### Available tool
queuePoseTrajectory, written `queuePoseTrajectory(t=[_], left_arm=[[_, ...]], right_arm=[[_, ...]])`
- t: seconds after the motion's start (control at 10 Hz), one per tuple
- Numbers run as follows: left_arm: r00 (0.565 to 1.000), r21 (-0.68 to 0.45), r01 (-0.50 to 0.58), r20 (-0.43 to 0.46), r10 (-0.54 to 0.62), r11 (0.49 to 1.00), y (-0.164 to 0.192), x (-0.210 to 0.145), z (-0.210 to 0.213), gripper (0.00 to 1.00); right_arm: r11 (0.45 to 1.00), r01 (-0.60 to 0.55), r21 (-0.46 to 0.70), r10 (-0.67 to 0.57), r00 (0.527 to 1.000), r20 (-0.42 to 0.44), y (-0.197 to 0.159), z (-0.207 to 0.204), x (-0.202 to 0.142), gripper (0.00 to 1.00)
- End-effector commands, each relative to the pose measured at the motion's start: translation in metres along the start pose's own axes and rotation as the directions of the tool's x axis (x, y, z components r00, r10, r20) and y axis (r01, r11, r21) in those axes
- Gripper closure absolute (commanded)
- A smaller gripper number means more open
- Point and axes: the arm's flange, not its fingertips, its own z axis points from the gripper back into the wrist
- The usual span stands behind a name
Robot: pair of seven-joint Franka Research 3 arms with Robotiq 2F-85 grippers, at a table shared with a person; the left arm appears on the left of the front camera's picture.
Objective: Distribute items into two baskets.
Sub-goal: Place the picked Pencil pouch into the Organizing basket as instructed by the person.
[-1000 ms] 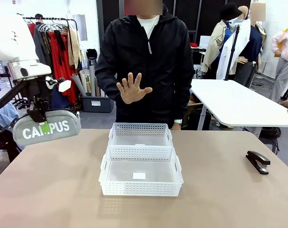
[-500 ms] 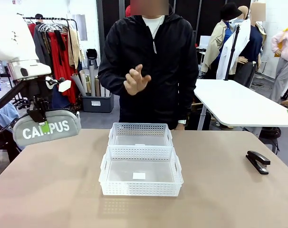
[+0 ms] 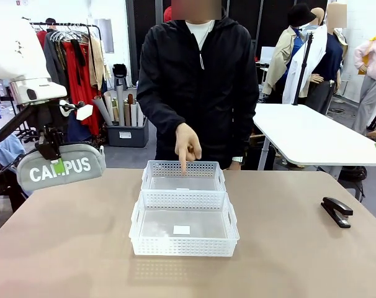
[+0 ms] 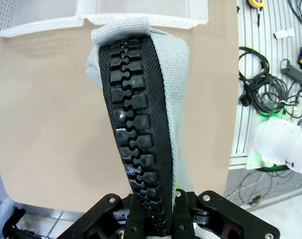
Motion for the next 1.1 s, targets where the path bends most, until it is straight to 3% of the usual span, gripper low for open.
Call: queuePoseTrajectory(t=[0.0, 1.0], left_arm=[[1.000, 0.001, -0.006, -0.004, 0.006, 1.000, -0.0016, -0.0021, 0.0039, 1.00], [1.000, 0.007, -0.017, -0.010, 0.017, 1.000, -0.0048, 0.0061, -0.0042, 1.00]], right_arm=[[1.000, -0.008, 0.018, 0.008, 1.000, 0.017, 0.0001, 0.0006, 0.0013, 0.00], [1.000, -0.008, 0.018, 0.008, 1.000, 0.017, 0.0001, 0.0006, 0.0013, 0.00]])
